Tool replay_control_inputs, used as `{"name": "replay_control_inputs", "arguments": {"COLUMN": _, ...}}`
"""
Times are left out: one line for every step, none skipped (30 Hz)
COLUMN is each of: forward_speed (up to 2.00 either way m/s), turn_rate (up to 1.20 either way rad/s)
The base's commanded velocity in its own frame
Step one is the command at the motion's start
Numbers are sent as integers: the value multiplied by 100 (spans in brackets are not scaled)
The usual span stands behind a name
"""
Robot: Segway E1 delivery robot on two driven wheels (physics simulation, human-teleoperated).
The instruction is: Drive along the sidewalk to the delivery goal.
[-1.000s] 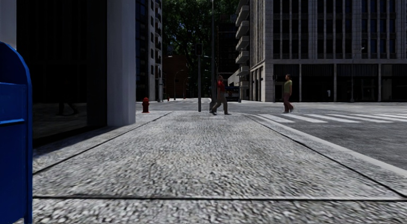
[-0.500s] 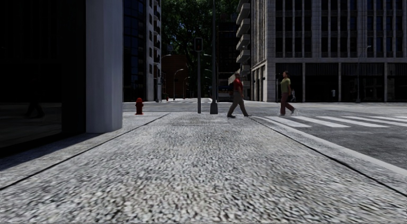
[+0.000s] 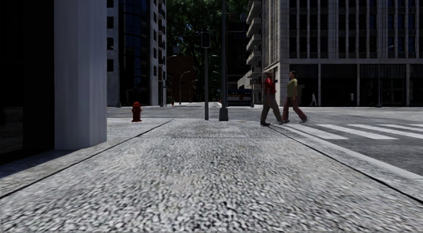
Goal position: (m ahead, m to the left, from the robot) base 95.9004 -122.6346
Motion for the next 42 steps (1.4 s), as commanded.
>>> {"name": "replay_control_inputs", "arguments": {"forward_speed": 200, "turn_rate": 0}}
{"name": "replay_control_inputs", "arguments": {"forward_speed": 200, "turn_rate": 0}}
{"name": "replay_control_inputs", "arguments": {"forward_speed": 200, "turn_rate": 0}}
{"name": "replay_control_inputs", "arguments": {"forward_speed": 200, "turn_rate": 0}}
{"name": "replay_control_inputs", "arguments": {"forward_speed": 200, "turn_rate": 0}}
{"name": "replay_control_inputs", "arguments": {"forward_speed": 200, "turn_rate": 0}}
{"name": "replay_control_inputs", "arguments": {"forward_speed": 200, "turn_rate": 0}}
{"name": "replay_control_inputs", "arguments": {"forward_speed": 200, "turn_rate": 0}}
{"name": "replay_control_inputs", "arguments": {"forward_speed": 200, "turn_rate": 0}}
{"name": "replay_control_inputs", "arguments": {"forward_speed": 200, "turn_rate": 0}}
{"name": "replay_control_inputs", "arguments": {"forward_speed": 200, "turn_rate": 0}}
{"name": "replay_control_inputs", "arguments": {"forward_speed": 200, "turn_rate": 0}}
{"name": "replay_control_inputs", "arguments": {"forward_speed": 200, "turn_rate": -12}}
{"name": "replay_control_inputs", "arguments": {"forward_speed": 200, "turn_rate": -12}}
{"name": "replay_control_inputs", "arguments": {"forward_speed": 200, "turn_rate": -21}}
{"name": "replay_control_inputs", "arguments": {"forward_speed": 200, "turn_rate": -24}}
{"name": "replay_control_inputs", "arguments": {"forward_speed": 200, "turn_rate": -25}}
{"name": "replay_control_inputs", "arguments": {"forward_speed": 200, "turn_rate": -27}}
{"name": "replay_control_inputs", "arguments": {"forward_speed": 200, "turn_rate": -27}}
{"name": "replay_control_inputs", "arguments": {"forward_speed": 200, "turn_rate": -30}}
{"name": "replay_control_inputs", "arguments": {"forward_speed": 200, "turn_rate": -32}}
{"name": "replay_control_inputs", "arguments": {"forward_speed": 200, "turn_rate": -33}}
{"name": "replay_control_inputs", "arguments": {"forward_speed": 200, "turn_rate": -34}}
{"name": "replay_control_inputs", "arguments": {"forward_speed": 200, "turn_rate": -38}}
{"name": "replay_control_inputs", "arguments": {"forward_speed": 200, "turn_rate": -38}}
{"name": "replay_control_inputs", "arguments": {"forward_speed": 200, "turn_rate": -48}}
{"name": "replay_control_inputs", "arguments": {"forward_speed": 200, "turn_rate": -52}}
{"name": "replay_control_inputs", "arguments": {"forward_speed": 200, "turn_rate": -54}}
{"name": "replay_control_inputs", "arguments": {"forward_speed": 200, "turn_rate": -54}}
{"name": "replay_control_inputs", "arguments": {"forward_speed": 200, "turn_rate": -54}}
{"name": "replay_control_inputs", "arguments": {"forward_speed": 200, "turn_rate": -54}}
{"name": "replay_control_inputs", "arguments": {"forward_speed": 200, "turn_rate": -54}}
{"name": "replay_control_inputs", "arguments": {"forward_speed": 200, "turn_rate": -54}}
{"name": "replay_control_inputs", "arguments": {"forward_speed": 200, "turn_rate": -54}}
{"name": "replay_control_inputs", "arguments": {"forward_speed": 200, "turn_rate": -54}}
{"name": "replay_control_inputs", "arguments": {"forward_speed": 200, "turn_rate": -54}}
{"name": "replay_control_inputs", "arguments": {"forward_speed": 200, "turn_rate": -54}}
{"name": "replay_control_inputs", "arguments": {"forward_speed": 200, "turn_rate": -54}}
{"name": "replay_control_inputs", "arguments": {"forward_speed": 200, "turn_rate": -54}}
{"name": "replay_control_inputs", "arguments": {"forward_speed": 200, "turn_rate": -54}}
{"name": "replay_control_inputs", "arguments": {"forward_speed": 200, "turn_rate": -54}}
{"name": "replay_control_inputs", "arguments": {"forward_speed": 200, "turn_rate": -54}}
